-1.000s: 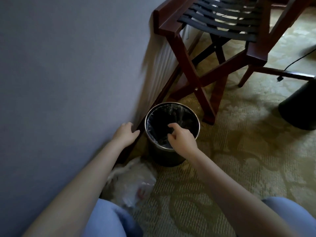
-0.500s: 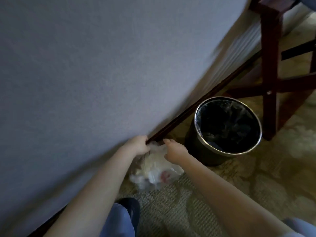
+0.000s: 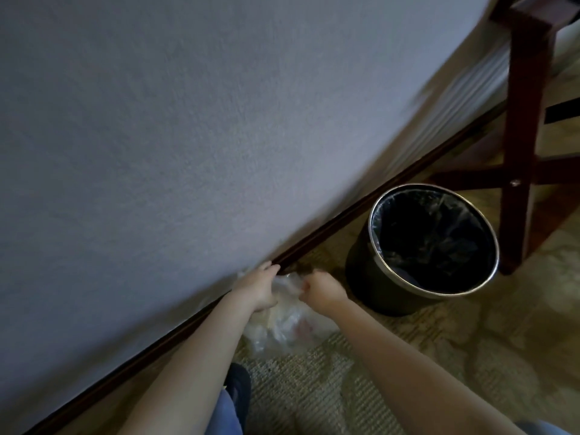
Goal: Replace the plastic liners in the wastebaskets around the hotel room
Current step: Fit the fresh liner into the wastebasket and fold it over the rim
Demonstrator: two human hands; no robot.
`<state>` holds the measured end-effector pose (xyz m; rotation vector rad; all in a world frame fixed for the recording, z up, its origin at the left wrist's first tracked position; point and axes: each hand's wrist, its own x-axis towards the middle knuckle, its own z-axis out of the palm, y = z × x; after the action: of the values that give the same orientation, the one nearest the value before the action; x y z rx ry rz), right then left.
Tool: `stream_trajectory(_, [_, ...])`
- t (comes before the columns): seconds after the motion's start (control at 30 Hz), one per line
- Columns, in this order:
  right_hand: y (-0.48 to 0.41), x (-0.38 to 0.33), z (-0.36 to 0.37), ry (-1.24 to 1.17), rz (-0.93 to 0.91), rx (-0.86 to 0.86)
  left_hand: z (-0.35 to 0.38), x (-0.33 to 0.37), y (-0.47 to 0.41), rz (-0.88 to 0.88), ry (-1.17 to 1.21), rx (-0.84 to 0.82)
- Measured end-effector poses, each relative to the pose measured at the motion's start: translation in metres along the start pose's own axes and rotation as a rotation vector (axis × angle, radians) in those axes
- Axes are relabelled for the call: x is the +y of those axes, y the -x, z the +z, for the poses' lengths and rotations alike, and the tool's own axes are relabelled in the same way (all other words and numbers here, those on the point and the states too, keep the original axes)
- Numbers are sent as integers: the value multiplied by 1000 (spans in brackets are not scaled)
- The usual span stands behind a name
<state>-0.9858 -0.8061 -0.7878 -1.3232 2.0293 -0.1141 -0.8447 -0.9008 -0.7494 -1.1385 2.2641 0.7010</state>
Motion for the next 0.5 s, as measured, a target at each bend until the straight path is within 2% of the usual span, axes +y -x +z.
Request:
stream_trajectory(0.07, [16,-2,-22,-77,-45,56,-9,12,3,23,28,-26])
stream_trajectory(0.2, [57,-11,-71,-177,-19,137,-46,42,32,62,52,69])
stream_trajectory(0.5, [212,-50,-223,-421,94,292,-202,137,166,233,-10,88])
